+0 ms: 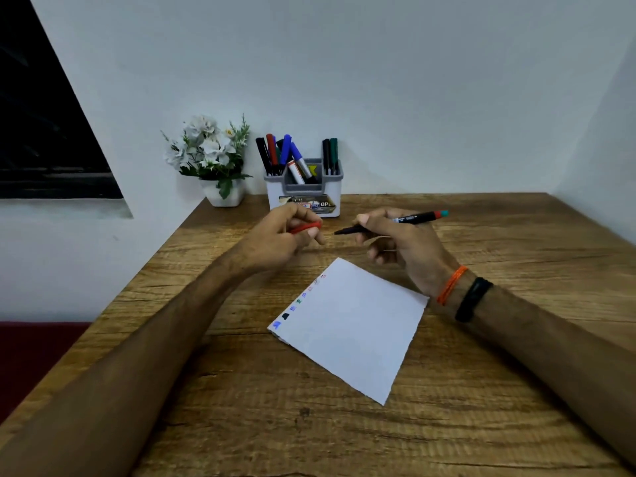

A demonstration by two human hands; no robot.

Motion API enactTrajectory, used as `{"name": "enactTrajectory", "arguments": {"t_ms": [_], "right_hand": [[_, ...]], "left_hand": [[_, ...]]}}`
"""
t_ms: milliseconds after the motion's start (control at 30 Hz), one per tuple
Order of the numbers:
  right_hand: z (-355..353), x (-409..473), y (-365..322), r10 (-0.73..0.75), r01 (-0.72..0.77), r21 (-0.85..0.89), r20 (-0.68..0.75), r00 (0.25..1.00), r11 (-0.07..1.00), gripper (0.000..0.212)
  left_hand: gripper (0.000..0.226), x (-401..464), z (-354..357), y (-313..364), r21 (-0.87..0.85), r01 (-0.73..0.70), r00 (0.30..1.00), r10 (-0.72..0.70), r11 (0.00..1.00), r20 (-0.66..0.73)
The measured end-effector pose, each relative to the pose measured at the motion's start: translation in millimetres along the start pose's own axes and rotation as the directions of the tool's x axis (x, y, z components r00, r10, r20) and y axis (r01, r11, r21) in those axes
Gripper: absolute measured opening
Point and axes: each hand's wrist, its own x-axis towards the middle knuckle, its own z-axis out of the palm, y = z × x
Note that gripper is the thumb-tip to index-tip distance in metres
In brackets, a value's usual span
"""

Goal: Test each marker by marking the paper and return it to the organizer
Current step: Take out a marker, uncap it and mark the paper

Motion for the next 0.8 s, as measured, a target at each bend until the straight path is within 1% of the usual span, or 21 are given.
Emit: {"name": "enactTrajectory", "arguments": {"t_ms": [67, 167, 233, 333, 400, 533, 700, 800], "right_hand": [[-2, 2, 0, 0.012, -0.013, 0.038, 0.022, 1.000, 0.999, 0.019], [-4, 4, 2, 0.022, -0.028, 0.080, 0.074, 0.997, 0.996, 0.029], [-6, 4, 4, 0.026, -0.035, 0.088, 0.108, 0.994, 0.996, 0.036], [-8, 6, 5, 0.023, -0.036, 0.090, 0.147, 0.989, 0.995, 0.040], [-8, 6, 5, 0.026, -0.038, 0.077, 0.146, 0.989, 0.996, 0.036], [-3, 5, 7, 0.029, -0.034, 0.056, 0.091, 0.995, 0.998, 0.008], [-2, 2, 9, -0.044, 0.045, -0.015, 0.059, 0.997, 0.999, 0.011], [-5, 4, 10, -0.035, 0.032, 0.041, 0.071, 0.997, 0.999, 0.015]], "left_hand": [[0.012, -1, 1, 3, -0.020, -0.033, 0.999, 0.033, 0.999, 0.000], [0.013, -2, 3, 5, 0.008, -0.074, 0.997, 0.074, 0.997, 0.007], [0.014, -1, 4, 4, 0.020, -0.081, 0.997, 0.081, 0.997, 0.006], [0.013, -1, 4, 4, 0.024, -0.085, 0.996, 0.085, 0.996, 0.020], [0.013, -1, 4, 5, 0.023, -0.093, 0.995, 0.092, 0.995, 0.034], [0.013, -3, 7, 8, -0.020, -0.106, 0.993, 0.107, 0.994, 0.058], [0.016, -4, 5, 9, -0.052, -0.114, 0.991, 0.117, 0.992, 0.063], [0.018, -4, 4, 8, -0.139, -0.095, 0.994, 0.101, 0.986, 0.040]]}}
